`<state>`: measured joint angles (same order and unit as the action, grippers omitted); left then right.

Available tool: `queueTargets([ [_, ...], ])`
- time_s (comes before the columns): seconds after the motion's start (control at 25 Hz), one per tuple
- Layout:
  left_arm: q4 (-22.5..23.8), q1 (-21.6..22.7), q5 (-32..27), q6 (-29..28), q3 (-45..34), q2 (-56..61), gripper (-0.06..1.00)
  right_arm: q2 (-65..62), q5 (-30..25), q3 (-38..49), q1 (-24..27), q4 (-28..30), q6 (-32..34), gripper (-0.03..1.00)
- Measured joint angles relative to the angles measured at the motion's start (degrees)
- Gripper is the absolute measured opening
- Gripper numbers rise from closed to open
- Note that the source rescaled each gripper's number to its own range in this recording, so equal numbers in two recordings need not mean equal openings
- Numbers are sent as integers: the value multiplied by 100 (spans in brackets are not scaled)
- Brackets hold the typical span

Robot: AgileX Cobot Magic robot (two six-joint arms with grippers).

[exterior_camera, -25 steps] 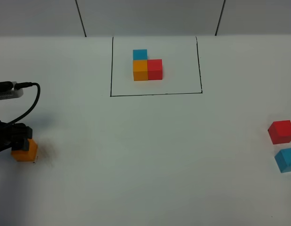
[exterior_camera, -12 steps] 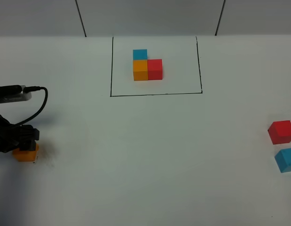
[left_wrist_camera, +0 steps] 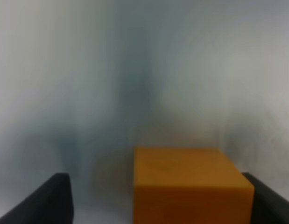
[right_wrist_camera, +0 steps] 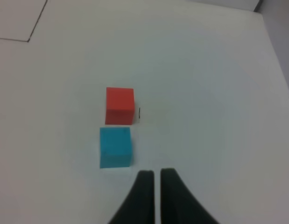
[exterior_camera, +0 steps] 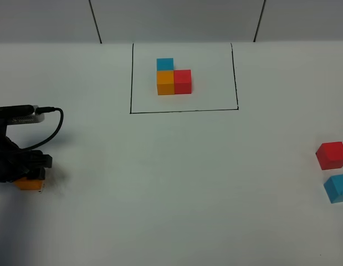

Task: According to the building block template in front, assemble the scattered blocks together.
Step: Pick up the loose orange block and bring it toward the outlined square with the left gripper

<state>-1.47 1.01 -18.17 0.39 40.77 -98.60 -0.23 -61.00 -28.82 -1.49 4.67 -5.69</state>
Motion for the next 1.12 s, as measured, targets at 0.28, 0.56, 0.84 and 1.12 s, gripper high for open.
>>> queueTargets([
  [0.28, 0, 0, 64, 11, 0, 3, 54, 0, 0, 0, 0, 0, 0, 0],
  [0.56, -5, -77, 1, 22, 0, 17, 54, 0, 0, 0, 0, 0, 0, 0],
  [0.84, -172, -416, -553, 29, 180, 565, 54, 0, 0, 0, 0, 0, 0, 0],
  [1.12, -299, -1017, -1446, -39, 901, 1202, 54, 0, 0, 0, 0, 0, 0, 0],
])
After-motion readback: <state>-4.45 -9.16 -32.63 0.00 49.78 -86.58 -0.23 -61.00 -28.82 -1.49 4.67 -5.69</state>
